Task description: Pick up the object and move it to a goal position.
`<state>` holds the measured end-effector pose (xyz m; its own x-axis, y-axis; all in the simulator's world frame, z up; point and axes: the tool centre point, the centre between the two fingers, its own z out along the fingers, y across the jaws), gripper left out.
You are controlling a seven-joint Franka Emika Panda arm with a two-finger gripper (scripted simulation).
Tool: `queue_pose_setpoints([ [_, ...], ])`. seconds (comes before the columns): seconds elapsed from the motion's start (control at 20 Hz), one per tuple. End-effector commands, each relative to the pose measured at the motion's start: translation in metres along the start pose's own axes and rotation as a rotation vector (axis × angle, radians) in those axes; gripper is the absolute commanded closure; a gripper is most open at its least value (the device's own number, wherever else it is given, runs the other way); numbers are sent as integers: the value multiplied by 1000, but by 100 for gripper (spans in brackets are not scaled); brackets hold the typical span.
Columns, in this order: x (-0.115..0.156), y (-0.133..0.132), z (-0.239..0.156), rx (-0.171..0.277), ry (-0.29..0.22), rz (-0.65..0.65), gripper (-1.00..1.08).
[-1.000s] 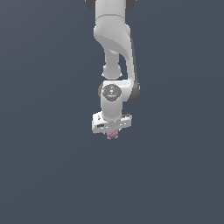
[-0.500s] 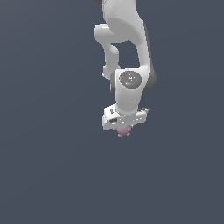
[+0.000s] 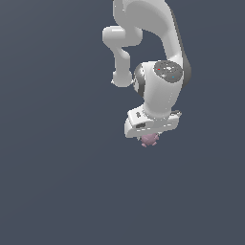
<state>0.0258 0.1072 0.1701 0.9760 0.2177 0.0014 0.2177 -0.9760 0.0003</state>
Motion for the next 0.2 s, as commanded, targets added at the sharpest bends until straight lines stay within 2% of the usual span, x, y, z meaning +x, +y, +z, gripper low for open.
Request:
queue_pose_setpoints([
  [0.0, 3, -4, -6, 0, -1, 1, 108],
  [0.15, 4, -6, -8, 0, -1, 1, 108],
])
